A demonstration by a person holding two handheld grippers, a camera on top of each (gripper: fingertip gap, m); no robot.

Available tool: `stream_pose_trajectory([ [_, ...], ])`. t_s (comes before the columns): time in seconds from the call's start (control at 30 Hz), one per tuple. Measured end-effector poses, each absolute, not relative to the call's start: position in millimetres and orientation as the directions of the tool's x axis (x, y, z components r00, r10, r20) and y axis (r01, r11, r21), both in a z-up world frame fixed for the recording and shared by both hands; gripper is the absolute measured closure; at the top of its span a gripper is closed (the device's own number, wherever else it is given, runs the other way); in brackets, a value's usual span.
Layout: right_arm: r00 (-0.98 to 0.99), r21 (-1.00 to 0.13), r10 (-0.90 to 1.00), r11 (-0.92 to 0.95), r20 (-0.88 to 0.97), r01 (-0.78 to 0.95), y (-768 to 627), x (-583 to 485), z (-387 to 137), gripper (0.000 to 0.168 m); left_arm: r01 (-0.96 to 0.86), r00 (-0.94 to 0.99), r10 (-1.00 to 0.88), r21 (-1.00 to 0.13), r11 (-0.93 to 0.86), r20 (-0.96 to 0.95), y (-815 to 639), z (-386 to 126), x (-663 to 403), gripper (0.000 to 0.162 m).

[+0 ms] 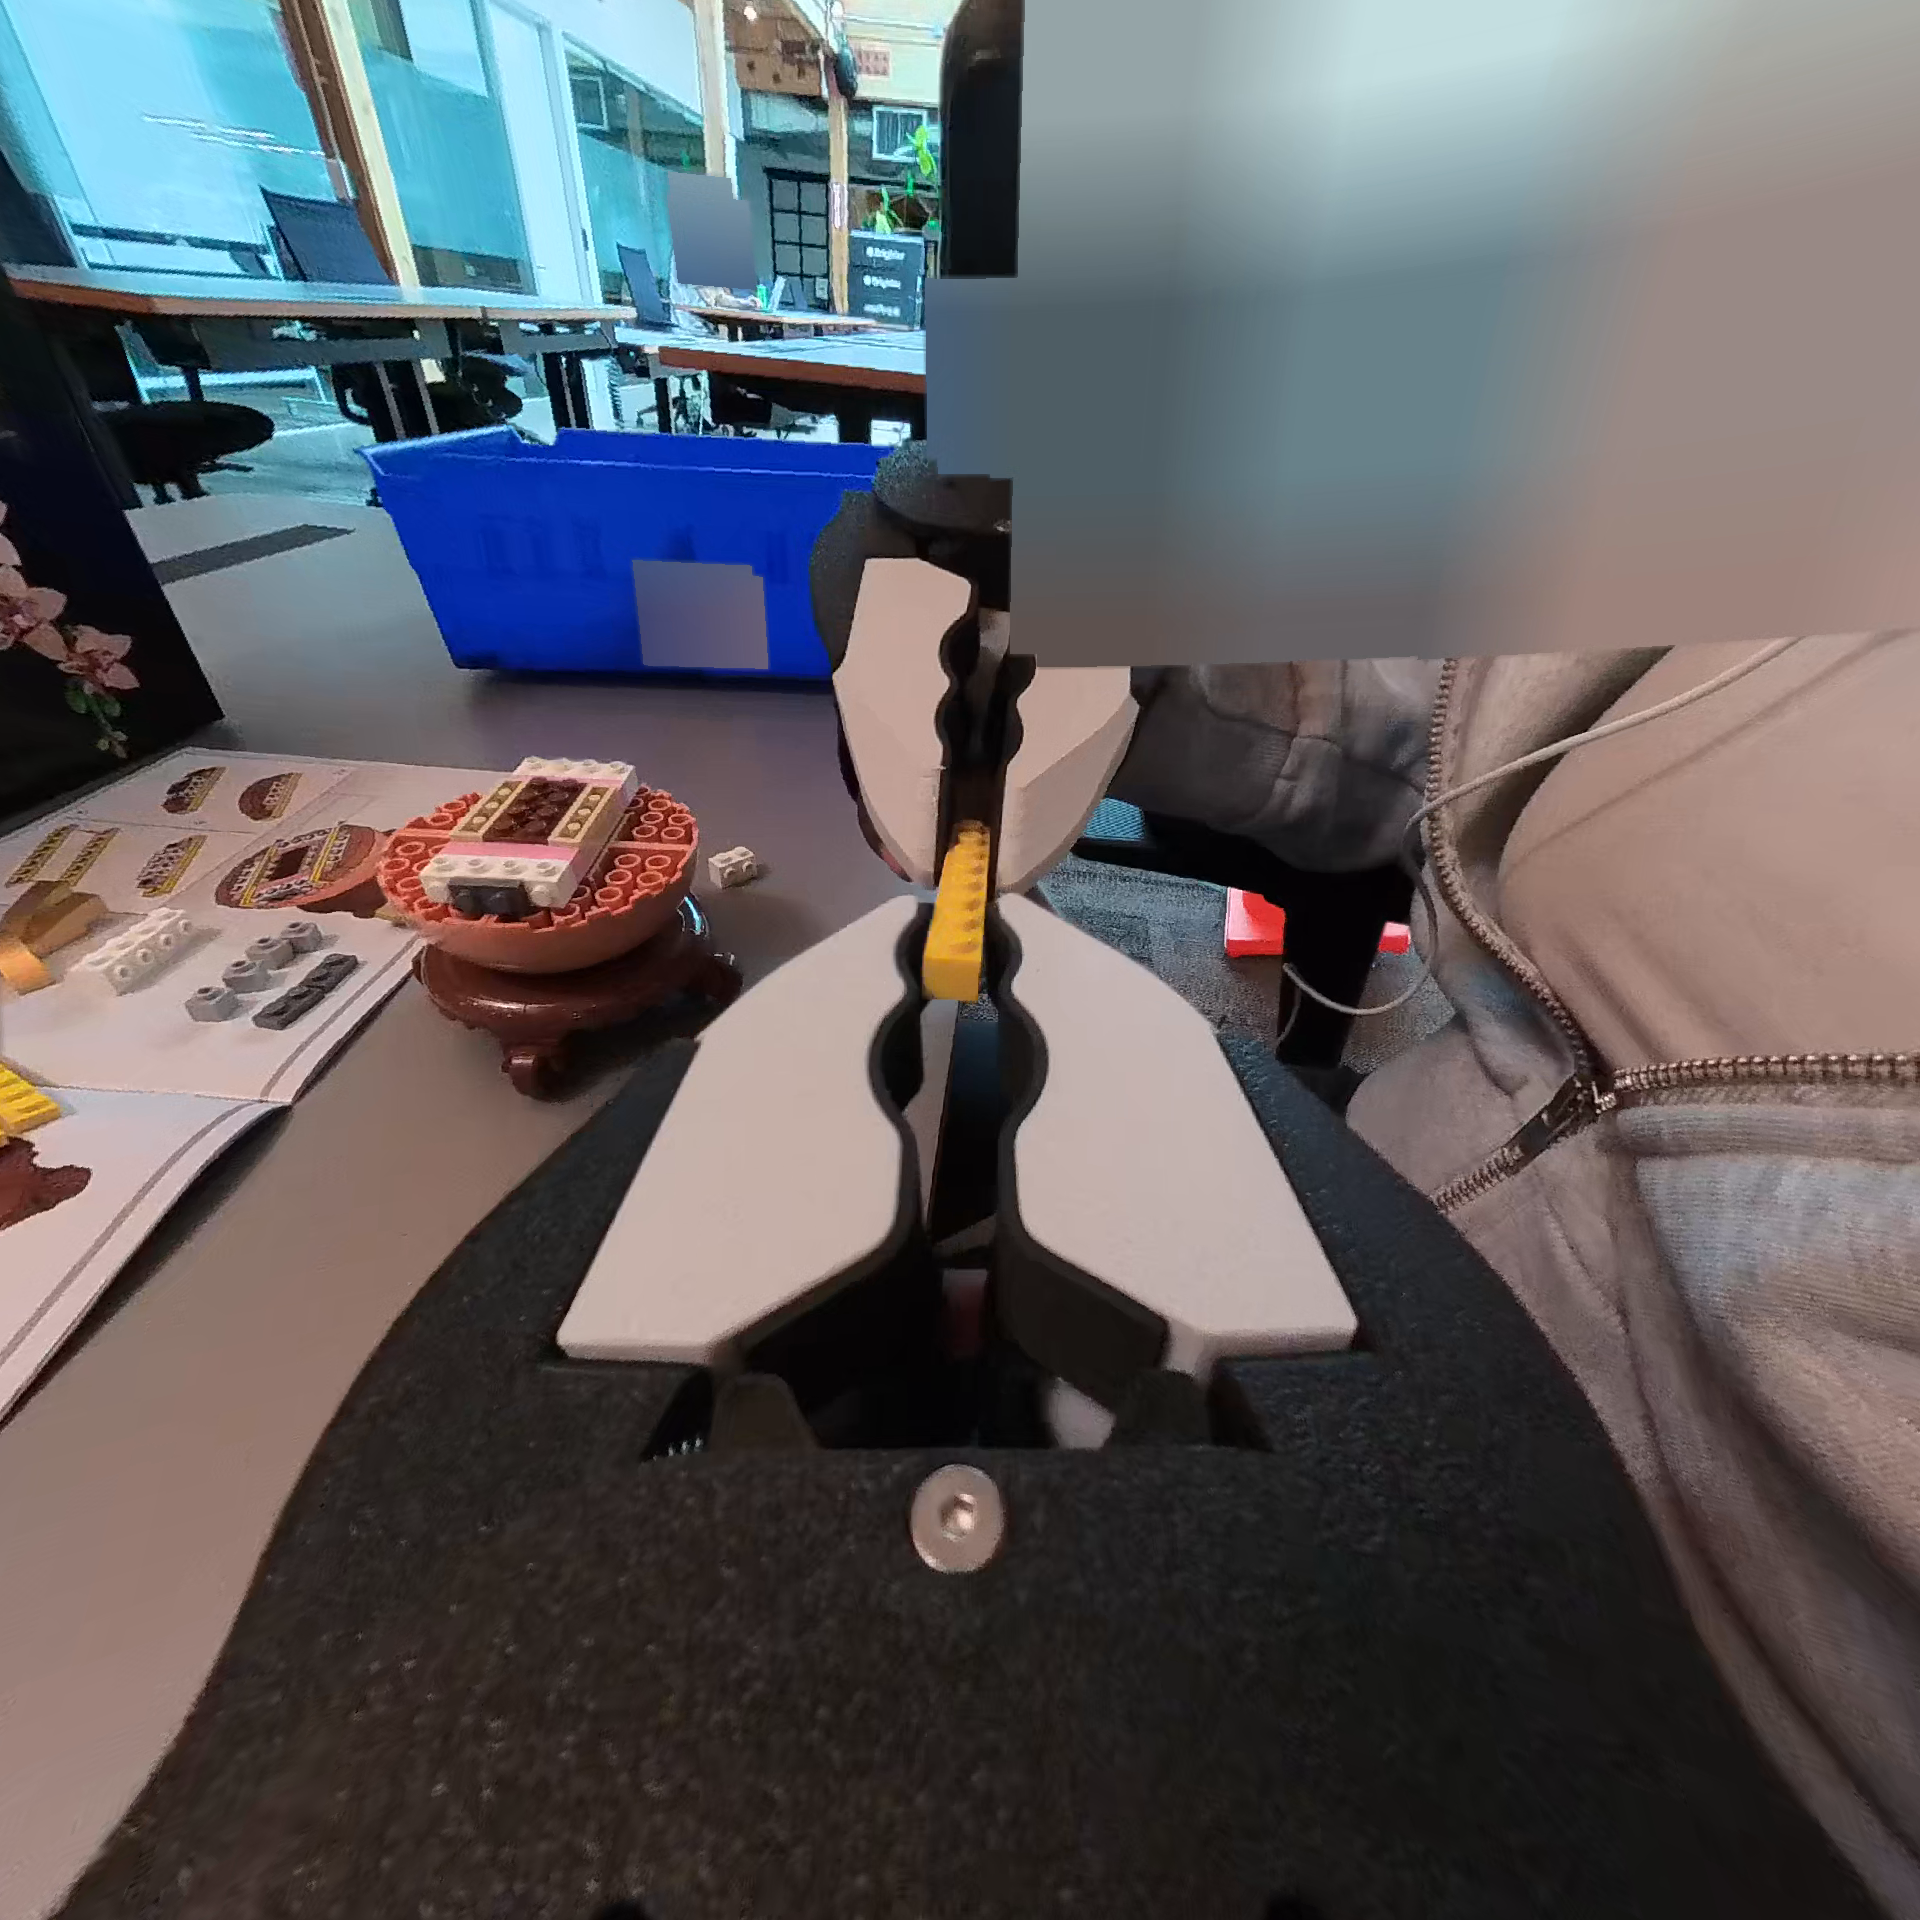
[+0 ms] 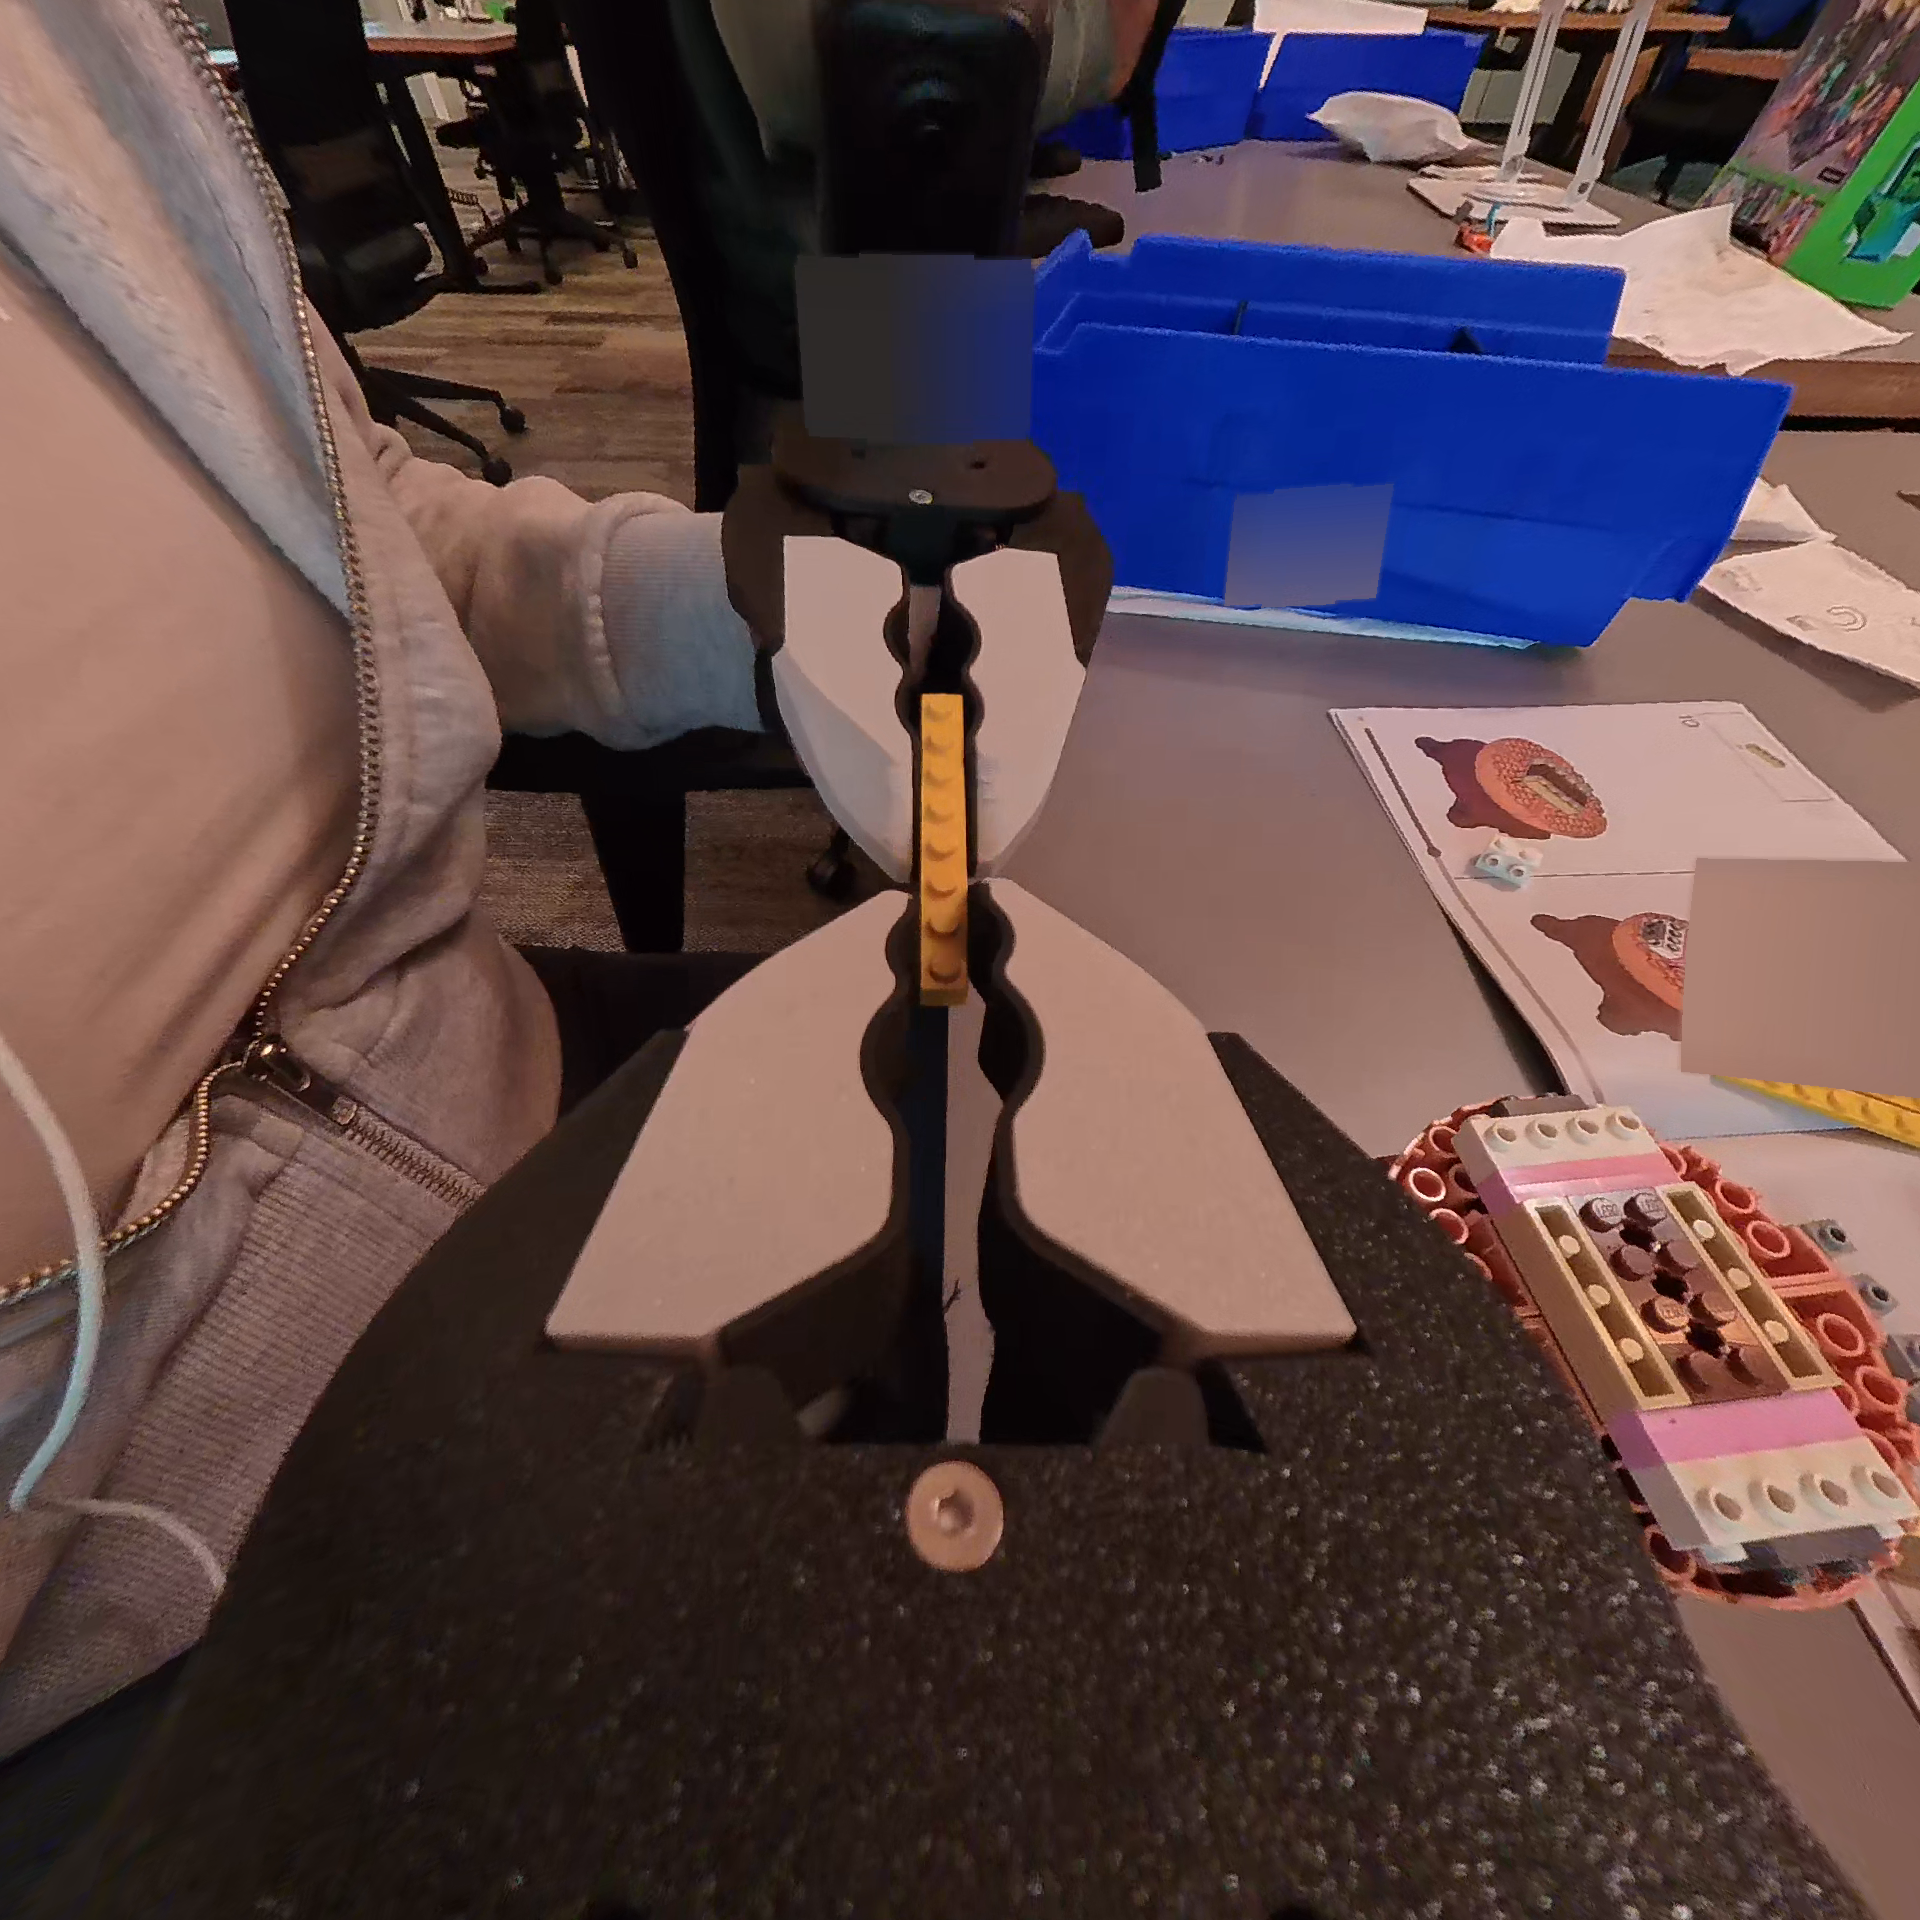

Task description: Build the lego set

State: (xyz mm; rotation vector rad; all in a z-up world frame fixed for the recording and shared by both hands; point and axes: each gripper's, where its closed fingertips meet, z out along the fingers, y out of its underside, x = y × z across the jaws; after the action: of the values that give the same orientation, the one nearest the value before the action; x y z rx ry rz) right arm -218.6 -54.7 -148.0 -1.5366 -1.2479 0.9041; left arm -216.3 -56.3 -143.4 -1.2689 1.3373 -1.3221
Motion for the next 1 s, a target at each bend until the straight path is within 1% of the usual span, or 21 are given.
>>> stream_pose_trajectory([
  [0.3, 0.197, -0.942, 0.980, -0.086, -0.022, 0.324, -54, -217, -155, 0.160, -0.081, -0.140, -0.984, -0.992, -0.100, 0.110, -55, -151, -216, 0.155],
  [0.33, 0.195, -0.936, 0.981, -0.079, -0.012, 0.342, -55, -215, -156, 0.156, -0.083, -0.139, -0.984, -0.991, -0.103, 0.114, -55, -152, -215, 0.155],
  [0.37, 0.218, -0.927, 0.976, -0.072, 0.011, 0.369, -53, -208, -156, 0.143, -0.085, -0.136, -0.984, -0.991, -0.106, 0.117, -55, -153, -214, 0.154],
  [0.4, 0.257, -0.913, 0.965, -0.065, 0.045, 0.402, -48, -196, -155, 0.136, -0.084, -0.132, -0.984, -0.990, -0.109, 0.120, -54, -154, -214, 0.155],
  [0.43, 0.298, -0.896, 0.951, -0.058, 0.084, 0.440, -43, -181, -154, 0.135, -0.080, -0.130, -0.983, -0.990, -0.118, 0.127, -53, -154, -214, 0.155],
  [0.53, 0.364, -0.788, 0.916, -0.098, 0.167, 0.608, -35, -125, -161, 0.140, -0.074, -0.118, -0.981, -0.986, -0.147, 0.155, -50, -154, -215, 0.155],
  [0.6, 0.375, -0.689, 0.914, -0.171, 0.156, 0.705, -34, -95, -174, 0.142, -0.087, -0.122, -0.981, -0.986, -0.140, 0.150, -51, -156, -215, 0.155],
  [0.7, 0.389, -0.539, 0.910, -0.257, 0.145, 0.802, -28, -63, -198, 0.142, -0.121, -0.122, -0.984, -0.986, -0.112, 0.127, -54, -162, -212, 0.155],
  [0.73, 0.411, -0.528, 0.898, -0.277, 0.154, 0.803, -21, -57, -202, 0.144, -0.127, -0.115, -0.986, -0.986, -0.107, 0.122, -53, -163, -212, 0.155],
  [0.77, 0.446, -0.540, 0.884, -0.309, 0.142, 0.783, -14, -56, -206, 0.147, -0.132, -0.113, -0.987, -0.986, -0.103, 0.118, -53, -164, -211, 0.155],
  [0.8, 0.479, -0.553, 0.871, -0.348, 0.107, 0.757, -10, -58, -210, 0.147, -0.132, -0.111, -0.987, -0.986, -0.104, 0.119, -53, -164, -211, 0.155],
  [0.87, 0.526, -0.544, 0.848, -0.412, 0.064, 0.731, -6, -61, -219, 0.147, -0.129, -0.104, -0.985, -0.984, -0.122, 0.136, -51, -164, -211, 0.155],
  [1.0, 0.567, -0.539, 0.819, -0.441, 0.086, 0.718, 3, -63, -232, 0.145, -0.117, -0.098, -0.981, -0.981, -0.155, 0.167, -47, -163, -212, 0.155],
])
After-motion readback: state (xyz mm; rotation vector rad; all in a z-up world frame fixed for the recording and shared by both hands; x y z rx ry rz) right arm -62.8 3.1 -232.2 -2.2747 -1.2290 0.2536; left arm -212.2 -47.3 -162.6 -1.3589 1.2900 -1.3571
